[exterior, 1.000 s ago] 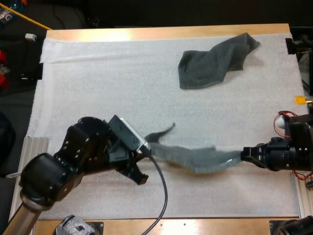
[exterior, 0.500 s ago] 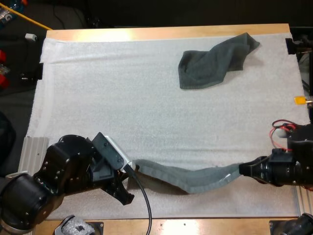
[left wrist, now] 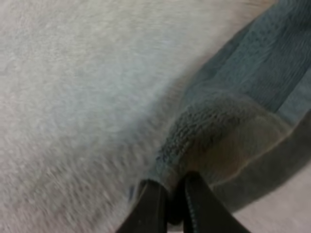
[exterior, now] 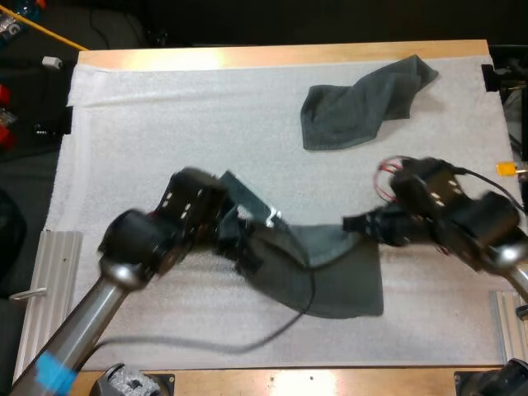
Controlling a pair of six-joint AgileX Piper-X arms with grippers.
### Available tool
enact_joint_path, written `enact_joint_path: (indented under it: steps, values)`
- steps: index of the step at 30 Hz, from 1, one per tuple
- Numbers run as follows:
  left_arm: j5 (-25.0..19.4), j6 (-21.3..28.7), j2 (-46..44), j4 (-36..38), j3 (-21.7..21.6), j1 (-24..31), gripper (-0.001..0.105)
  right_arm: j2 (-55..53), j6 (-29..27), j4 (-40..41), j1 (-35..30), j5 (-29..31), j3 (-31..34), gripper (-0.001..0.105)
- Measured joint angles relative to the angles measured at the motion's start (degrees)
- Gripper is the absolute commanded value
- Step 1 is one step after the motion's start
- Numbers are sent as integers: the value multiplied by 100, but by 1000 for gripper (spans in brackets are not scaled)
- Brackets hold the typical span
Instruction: Pick towel from pile, fold and stack
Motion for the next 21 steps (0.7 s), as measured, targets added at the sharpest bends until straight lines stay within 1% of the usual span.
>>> enact_joint_path:
  steps: [3, 6, 10, 16, 21]
  values:
    - [133, 10, 448, -380, 6, 378, 0, 547, -2, -295, -165, -1, 0, 0]
    - [611, 10, 841, -753, 6, 735, 0, 950, -2, -550, -372, -1, 0, 0]
    - [1081, 10, 1302, -1149, 6, 1001, 0, 1283, -2, -941, -630, 12, 0, 0]
    - [1249, -126, 1914, -1553, 6, 1261, 0, 1587, 108, -1255, -1069, 53, 0, 0]
    - [1262, -267, 2098, -1871, 21, 1477, 0, 1670, 224, -1470, -1336, 90, 0, 0]
